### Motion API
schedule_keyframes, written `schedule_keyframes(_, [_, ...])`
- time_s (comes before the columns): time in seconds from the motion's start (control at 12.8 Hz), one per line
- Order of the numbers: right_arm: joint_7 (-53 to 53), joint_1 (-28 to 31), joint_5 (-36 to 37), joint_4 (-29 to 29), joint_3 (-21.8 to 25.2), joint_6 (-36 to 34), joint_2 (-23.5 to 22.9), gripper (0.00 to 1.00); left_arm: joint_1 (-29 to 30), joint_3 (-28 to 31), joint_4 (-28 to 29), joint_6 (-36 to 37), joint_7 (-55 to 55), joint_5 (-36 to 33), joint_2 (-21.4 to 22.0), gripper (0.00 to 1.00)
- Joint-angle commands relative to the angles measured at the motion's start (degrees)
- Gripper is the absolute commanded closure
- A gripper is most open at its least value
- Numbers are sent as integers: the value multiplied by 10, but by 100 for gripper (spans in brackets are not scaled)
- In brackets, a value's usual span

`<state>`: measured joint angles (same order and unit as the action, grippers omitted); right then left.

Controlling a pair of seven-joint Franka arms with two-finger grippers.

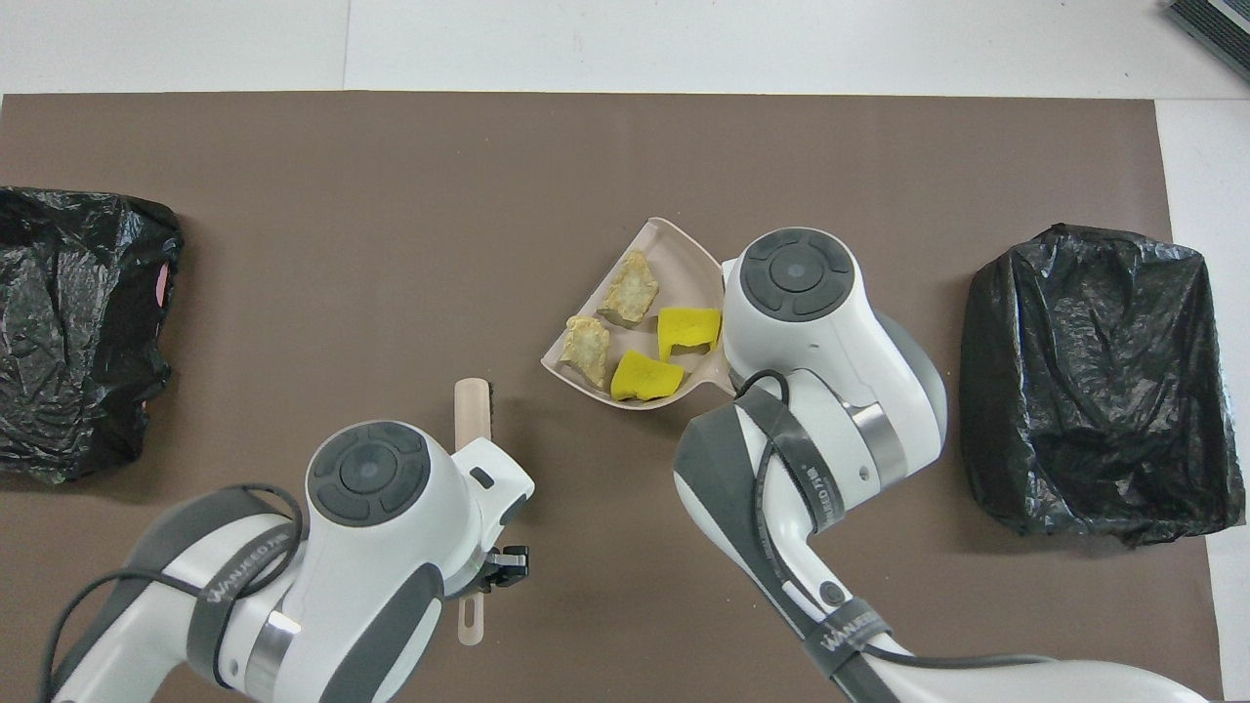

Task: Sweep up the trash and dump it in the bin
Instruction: 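Carry the loaded dustpan with the right gripper over the nearby black bag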

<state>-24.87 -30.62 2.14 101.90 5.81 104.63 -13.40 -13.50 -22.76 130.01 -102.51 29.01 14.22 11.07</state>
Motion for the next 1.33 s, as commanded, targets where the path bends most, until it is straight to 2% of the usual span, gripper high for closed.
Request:
schedule_keyframes(0.0, [-25, 38, 9, 1, -5, -7, 35, 100, -8, -45, 73, -29, 50, 51, 83, 100])
schedule_keyframes(0.23, [-61, 82, 9, -7, -5, -10, 50, 100, -10, -124, 110, -85, 78, 92, 113, 100])
schedule_keyframes(0.55, [-171, 169, 9, -8, -5, -23, 84, 100, -16, -201, 144, -109, 106, 113, 119, 100])
schedule_keyframes(0.78, [-293, 259, 8, -21, -5, -54, 101, 100, -24, -208, 158, -118, 131, 130, 120, 100])
schedule_keyframes(1.02, [-443, 376, 9, -41, -4, -71, 101, 100, -30, -209, 165, -144, 132, 172, 121, 100])
schedule_keyframes(1.25, [-535, 469, 44, -38, 1, -65, 110, 100, -66, -210, 198, -189, 136, 201, 156, 100])
